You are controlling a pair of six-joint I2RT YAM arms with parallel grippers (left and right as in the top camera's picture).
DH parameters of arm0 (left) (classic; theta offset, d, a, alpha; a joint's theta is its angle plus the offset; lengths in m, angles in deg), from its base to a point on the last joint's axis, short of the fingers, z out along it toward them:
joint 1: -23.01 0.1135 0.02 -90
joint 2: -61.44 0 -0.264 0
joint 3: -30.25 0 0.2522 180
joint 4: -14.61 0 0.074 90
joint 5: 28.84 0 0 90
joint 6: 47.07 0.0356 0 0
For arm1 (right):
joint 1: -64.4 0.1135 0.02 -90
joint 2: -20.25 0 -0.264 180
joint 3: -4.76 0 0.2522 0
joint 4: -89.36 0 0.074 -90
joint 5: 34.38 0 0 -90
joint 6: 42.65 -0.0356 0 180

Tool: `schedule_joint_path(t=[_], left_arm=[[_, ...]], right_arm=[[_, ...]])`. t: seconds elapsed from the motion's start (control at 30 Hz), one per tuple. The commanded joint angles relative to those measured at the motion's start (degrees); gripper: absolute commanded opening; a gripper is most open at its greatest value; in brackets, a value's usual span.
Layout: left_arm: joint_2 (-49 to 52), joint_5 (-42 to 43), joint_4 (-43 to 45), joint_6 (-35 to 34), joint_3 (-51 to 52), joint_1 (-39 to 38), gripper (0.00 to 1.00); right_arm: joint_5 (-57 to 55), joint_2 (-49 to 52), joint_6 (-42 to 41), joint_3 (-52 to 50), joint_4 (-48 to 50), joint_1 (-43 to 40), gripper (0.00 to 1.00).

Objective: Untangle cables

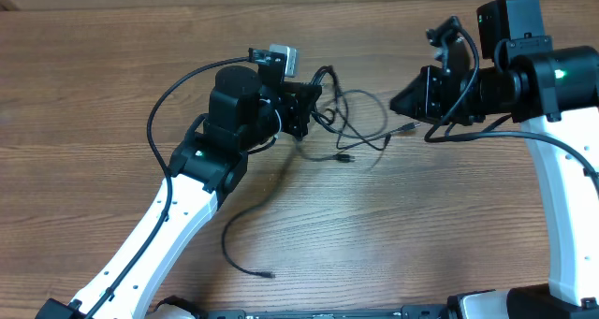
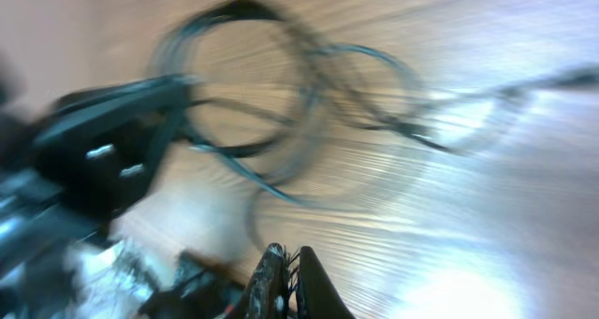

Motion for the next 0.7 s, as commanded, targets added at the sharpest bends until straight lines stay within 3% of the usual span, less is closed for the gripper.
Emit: schedule_joint_path(t=[0.0, 0.1, 0.17, 0.37, 0.43, 0.47, 0.67], left_arm=[[-0.4, -3.1, 0.2, 0.3, -0.4, 0.3, 0.04], [-0.6, -0.4, 1.4, 4.6, -0.4, 0.3, 0.04], [-0.6, 6.4, 3.7, 13.5, -0.4, 0.3, 0.04], [-0.7, 17.1, 4.0, 29.0, -0.4, 0.3, 0.04], [-0.7, 20.2, 4.0, 32.3, -0.4, 0.2, 0.04], [-0.7, 21.7, 4.0, 34.1, -0.4, 0.2, 0.04], [-0.7, 23.7, 6.1, 34.6, -0.4, 0.0, 0.04]], right_arm=[[-15.9, -1.0, -9.7, 1.1, -1.5, -0.2, 0.04], [-18.1, -1.0, -10.1, 1.1, -2.8, -0.2, 0.04], [-18.1, -1.0, -9.3, 1.1, -3.5, -0.2, 0.04], [-17.8, -1.0, -3.5, 1.1, -3.3, -0.1, 0.07], [-16.6, -1.0, -0.6, 1.1, -2.9, -0.1, 0.19], [-15.7, -1.0, -0.1, 1.1, -2.2, -0.1, 0.38], [-14.0, -1.0, -0.4, 1.1, 0.8, -0.1, 0.96]])
